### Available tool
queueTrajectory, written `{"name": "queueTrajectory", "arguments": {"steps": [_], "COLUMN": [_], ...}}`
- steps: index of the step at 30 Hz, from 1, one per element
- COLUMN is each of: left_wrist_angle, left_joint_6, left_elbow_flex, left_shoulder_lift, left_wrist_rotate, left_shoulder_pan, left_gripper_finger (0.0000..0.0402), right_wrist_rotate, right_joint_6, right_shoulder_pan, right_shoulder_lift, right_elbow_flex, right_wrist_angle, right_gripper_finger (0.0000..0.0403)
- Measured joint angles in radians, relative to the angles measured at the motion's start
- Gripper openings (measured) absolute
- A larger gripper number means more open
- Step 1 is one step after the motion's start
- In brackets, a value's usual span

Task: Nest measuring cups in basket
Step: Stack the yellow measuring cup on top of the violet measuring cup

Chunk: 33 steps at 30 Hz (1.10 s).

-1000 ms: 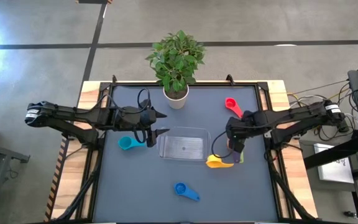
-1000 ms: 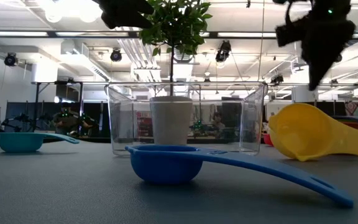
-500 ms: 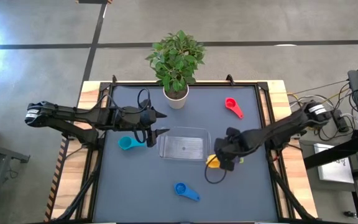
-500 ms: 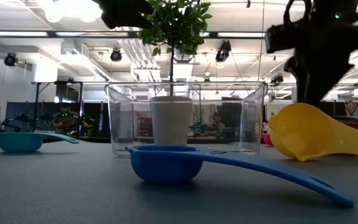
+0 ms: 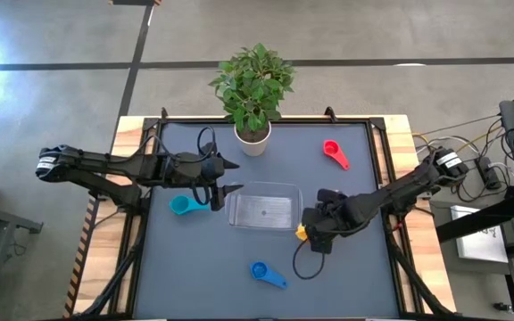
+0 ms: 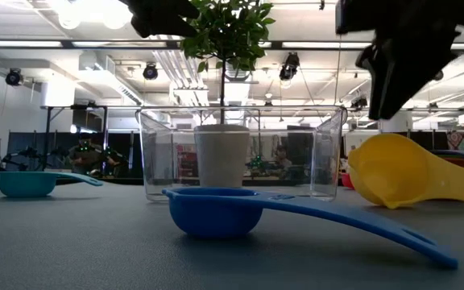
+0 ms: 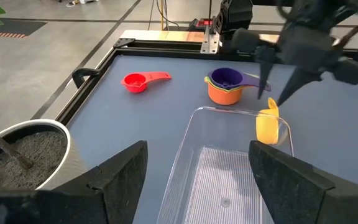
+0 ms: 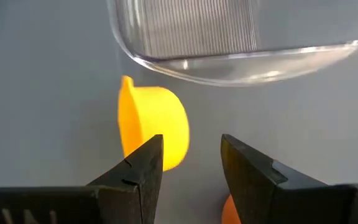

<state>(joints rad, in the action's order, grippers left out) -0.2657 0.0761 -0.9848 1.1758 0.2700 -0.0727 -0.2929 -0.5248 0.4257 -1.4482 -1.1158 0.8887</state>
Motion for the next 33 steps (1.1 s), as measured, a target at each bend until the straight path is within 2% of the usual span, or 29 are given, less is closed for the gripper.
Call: {"name": "queueTrajectory", "arguments": {"steps": [6, 14, 19, 24, 29, 33], "left_wrist_angle": [-0.001, -0.001, -0.001, -0.001, 0.000, 0.003], "left_joint_6": [0.000, -0.005, -0.005, -0.004, -0.004, -0.004], "left_elbow_flex": [0.000, 0.000, 0.000, 0.000, 0.000, 0.000], "left_shoulder_lift": [0.000, 0.000, 0.000, 0.000, 0.000, 0.000], "left_wrist_rotate": [0.000, 0.000, 0.000, 0.000, 0.000, 0.000], "left_shoulder_pan": [0.000, 0.000, 0.000, 0.000, 0.000, 0.000], "left_gripper_finger": [0.0262, 0.0262, 0.0262, 0.0262, 0.0262, 0.0262], "right_wrist_rotate": [-0.023, -0.051, -0.090, -0.101, -0.099, -0.073], "right_joint_6": [0.004, 0.002, 0.002, -0.040, -0.131, -0.137], "right_shoulder_pan": [0.049, 0.074, 0.074, 0.073, 0.074, 0.074], "right_shoulder_lift": [-0.047, -0.174, -0.229, -0.226, -0.175, -0.130], "right_elbow_flex": [-0.039, -0.041, -0.055, -0.082, -0.093, -0.089], "right_wrist_angle": [-0.005, 0.035, 0.071, 0.108, 0.155, 0.149], "right_gripper_finger": [0.0151, 0.0140, 0.0103, 0.0021, 0.0009, 0.0009]}}
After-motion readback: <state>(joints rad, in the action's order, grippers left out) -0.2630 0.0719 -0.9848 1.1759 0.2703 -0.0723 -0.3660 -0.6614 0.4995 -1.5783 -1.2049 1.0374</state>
